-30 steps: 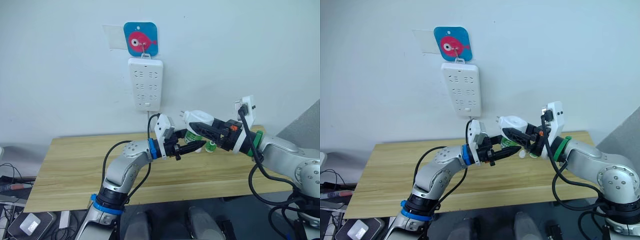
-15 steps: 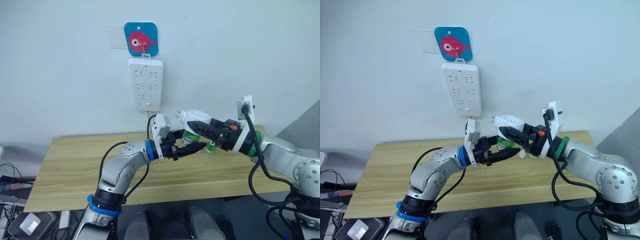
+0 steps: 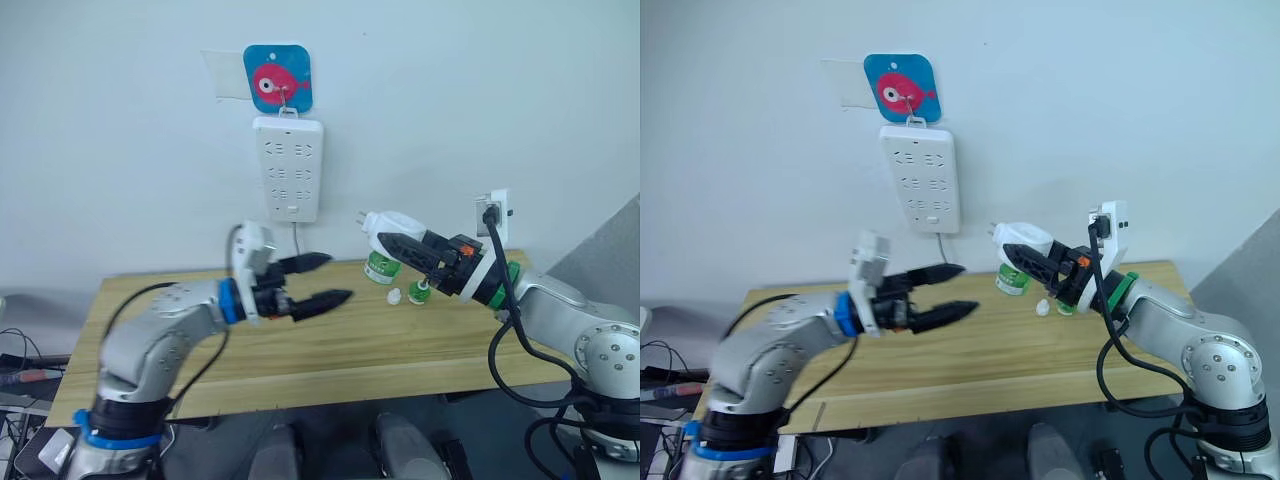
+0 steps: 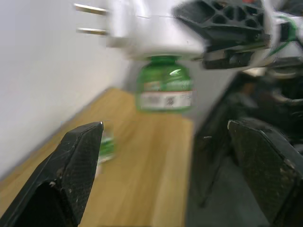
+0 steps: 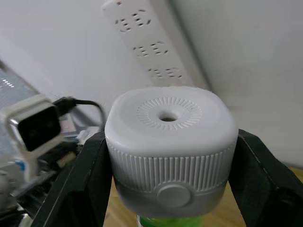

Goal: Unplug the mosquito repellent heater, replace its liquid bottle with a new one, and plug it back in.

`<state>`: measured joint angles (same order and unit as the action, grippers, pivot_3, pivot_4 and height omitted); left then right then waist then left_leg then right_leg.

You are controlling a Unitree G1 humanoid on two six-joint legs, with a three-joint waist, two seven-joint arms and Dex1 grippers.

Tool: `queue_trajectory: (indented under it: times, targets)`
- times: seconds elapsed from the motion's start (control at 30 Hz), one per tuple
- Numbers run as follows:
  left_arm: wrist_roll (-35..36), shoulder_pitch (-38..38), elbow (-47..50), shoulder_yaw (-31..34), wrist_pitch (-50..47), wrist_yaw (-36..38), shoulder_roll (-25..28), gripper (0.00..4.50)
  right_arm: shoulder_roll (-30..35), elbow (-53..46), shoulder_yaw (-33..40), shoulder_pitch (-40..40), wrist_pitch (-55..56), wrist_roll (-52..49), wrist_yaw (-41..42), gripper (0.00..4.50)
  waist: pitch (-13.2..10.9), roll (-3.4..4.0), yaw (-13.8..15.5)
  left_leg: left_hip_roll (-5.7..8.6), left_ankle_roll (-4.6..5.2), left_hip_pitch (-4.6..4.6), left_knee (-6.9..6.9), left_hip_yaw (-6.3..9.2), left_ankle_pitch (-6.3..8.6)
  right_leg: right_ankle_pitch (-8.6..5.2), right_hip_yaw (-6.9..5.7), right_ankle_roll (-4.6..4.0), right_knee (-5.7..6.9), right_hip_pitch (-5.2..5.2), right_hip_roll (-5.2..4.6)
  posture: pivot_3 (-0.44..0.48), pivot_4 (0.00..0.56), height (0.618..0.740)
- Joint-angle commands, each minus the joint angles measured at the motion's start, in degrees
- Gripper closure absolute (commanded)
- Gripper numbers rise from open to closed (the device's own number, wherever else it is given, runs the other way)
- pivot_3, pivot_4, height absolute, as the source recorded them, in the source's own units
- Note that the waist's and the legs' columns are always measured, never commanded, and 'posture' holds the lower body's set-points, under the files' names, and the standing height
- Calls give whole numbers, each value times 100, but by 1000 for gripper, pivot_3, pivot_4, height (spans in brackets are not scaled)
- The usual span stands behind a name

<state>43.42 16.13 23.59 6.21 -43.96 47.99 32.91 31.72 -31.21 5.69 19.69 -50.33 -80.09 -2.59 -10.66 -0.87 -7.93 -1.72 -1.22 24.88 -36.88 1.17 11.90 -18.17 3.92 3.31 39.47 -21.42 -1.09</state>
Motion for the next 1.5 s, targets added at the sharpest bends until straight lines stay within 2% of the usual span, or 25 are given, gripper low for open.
queue_trajectory:
  times: [0.03,0.17,0.37,0.77,1.07,1.2,1.37,1.5]
  targets:
    - [41,22,40,797,154,-178,400,0,-107,-272,-23,32,224,289,73,1500,1,-1,6,1,-1,0,-1,2,0,0,-2,0,2,1,0,-141,139,740]
    - [-327,297,-681,1288,684,-183,801,0,-207,-346,-196,47,278,662,213,1500,1,-1,39,3,-1,-3,-3,1,0,0,-2,0,9,2,-4,-105,140,740]
    - [-1056,1028,-1987,956,1725,266,1041,0,-363,-366,-391,116,268,1011,406,1500,0,-1,177,4,-1,-3,0,-2,0,0,-3,0,6,-2,-2,-92,143,740]
    - [-2323,3138,-5399,-343,3748,1916,479,0,-669,-261,-529,320,226,1410,539,1500,-1,-5,313,5,-1,2,0,-4,0,0,-10,-1,2,-4,-2,-110,149,740]
    - [-3011,4399,-7579,-587,4898,2412,10,0,-809,-336,-504,218,199,1539,562,1500,-2,-6,285,5,0,5,-1,-4,0,0,-11,-1,4,-6,-2,-137,153,740]
    - [-3108,4622,-7965,-553,5138,2585,-198,0,-866,-364,-507,266,148,1548,498,1500,-2,-8,311,9,0,5,-12,-5,-1,0,-28,-1,22,1,-2,-149,152,740]
    - [-2951,4598,-7655,-532,4767,3048,-391,0,-907,-356,-526,374,96,1554,441,1500,-2,-9,276,10,-1,5,-15,-2,-2,0,-21,0,35,-5,-3,-149,152,740]
    - [-2890,4534,-7440,-439,4502,3095,-397,0,-920,-357,-532,395,72,1610,444,1500,-2,-9,223,6,-1,10,-7,8,-2,-5,-19,-7,30,-16,0,-148,152,740]
